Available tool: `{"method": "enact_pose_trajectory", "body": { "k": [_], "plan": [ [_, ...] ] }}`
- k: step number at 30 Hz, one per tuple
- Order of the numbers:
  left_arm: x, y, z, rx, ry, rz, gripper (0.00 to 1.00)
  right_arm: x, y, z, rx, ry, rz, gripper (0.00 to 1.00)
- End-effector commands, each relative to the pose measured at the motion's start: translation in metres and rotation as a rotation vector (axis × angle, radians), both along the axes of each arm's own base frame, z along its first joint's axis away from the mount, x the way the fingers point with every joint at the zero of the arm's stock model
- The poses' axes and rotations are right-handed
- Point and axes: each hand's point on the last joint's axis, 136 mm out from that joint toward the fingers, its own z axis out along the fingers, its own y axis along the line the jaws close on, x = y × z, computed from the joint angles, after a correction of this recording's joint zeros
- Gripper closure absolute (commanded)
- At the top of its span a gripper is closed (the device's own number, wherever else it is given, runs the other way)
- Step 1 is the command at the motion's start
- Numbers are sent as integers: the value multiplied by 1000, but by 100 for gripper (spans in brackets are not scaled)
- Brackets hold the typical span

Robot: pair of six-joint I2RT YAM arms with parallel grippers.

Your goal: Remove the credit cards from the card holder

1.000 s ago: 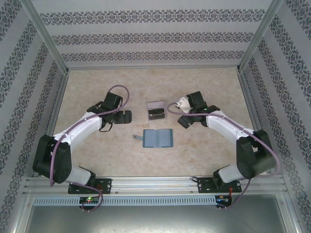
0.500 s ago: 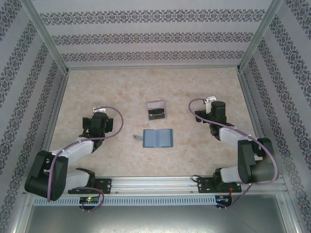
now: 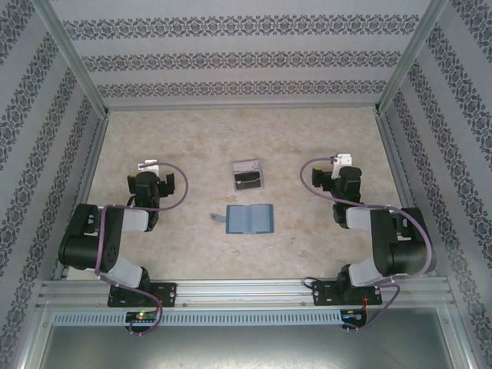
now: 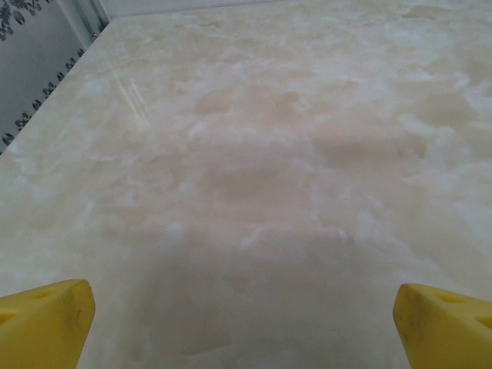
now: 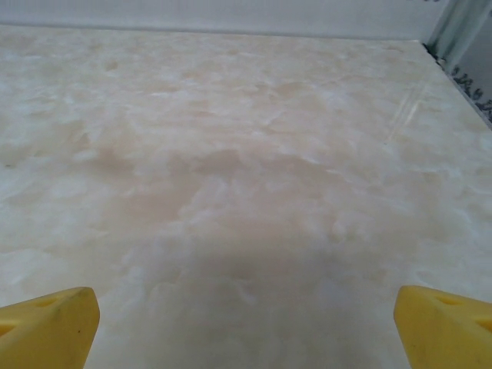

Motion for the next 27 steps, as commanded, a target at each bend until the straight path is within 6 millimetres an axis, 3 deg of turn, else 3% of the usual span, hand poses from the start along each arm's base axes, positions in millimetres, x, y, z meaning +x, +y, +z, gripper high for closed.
{"method": "enact_pose_trajectory", "body": {
  "k": [1,27],
  "plan": [
    [9,-8,15,-64,-133,-63,0,5,1,14,38,-88,-3,2],
    [12,-14,13,-72,-110,-102,0,6,5,15,38,-88,18,2]
  ]
}}
